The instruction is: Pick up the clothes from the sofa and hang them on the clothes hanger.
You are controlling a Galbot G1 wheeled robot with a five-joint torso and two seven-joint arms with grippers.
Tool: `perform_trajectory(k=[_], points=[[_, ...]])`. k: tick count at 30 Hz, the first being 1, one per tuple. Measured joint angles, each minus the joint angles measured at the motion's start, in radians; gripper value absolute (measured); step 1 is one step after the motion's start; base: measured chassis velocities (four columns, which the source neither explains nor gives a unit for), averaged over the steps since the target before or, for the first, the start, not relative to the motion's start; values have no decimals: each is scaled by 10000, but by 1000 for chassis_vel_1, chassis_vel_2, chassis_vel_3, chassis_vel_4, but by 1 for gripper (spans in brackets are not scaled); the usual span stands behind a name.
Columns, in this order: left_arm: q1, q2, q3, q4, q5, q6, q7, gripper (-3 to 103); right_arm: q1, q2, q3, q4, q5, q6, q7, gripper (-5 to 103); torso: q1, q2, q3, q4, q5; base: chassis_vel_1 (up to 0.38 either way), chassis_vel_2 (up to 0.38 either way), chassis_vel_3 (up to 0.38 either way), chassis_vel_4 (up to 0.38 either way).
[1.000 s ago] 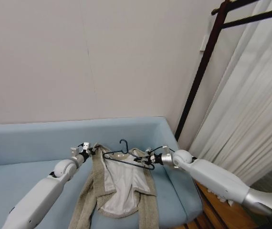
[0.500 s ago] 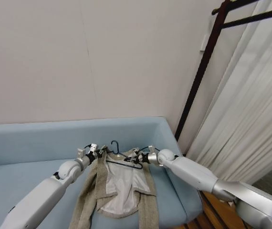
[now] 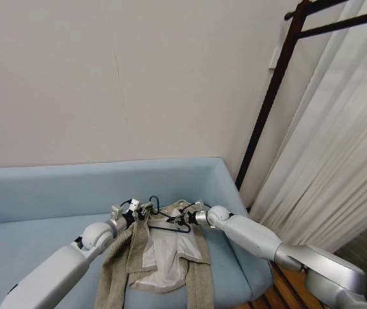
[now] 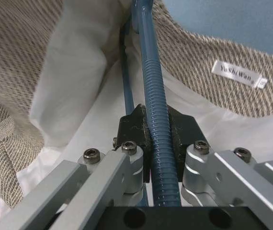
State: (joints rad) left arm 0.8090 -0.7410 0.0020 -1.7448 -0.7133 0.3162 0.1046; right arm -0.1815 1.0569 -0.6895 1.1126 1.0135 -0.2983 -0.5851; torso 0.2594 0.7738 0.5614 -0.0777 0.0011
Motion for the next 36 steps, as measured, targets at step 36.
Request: perform_trajectory(k=[36], points=[[117, -829, 522, 688, 920, 152, -253, 0, 286, 1012, -217, -613, -774, 541, 2498, 50, 0, -1, 0, 0, 4, 0, 0, 0, 0]])
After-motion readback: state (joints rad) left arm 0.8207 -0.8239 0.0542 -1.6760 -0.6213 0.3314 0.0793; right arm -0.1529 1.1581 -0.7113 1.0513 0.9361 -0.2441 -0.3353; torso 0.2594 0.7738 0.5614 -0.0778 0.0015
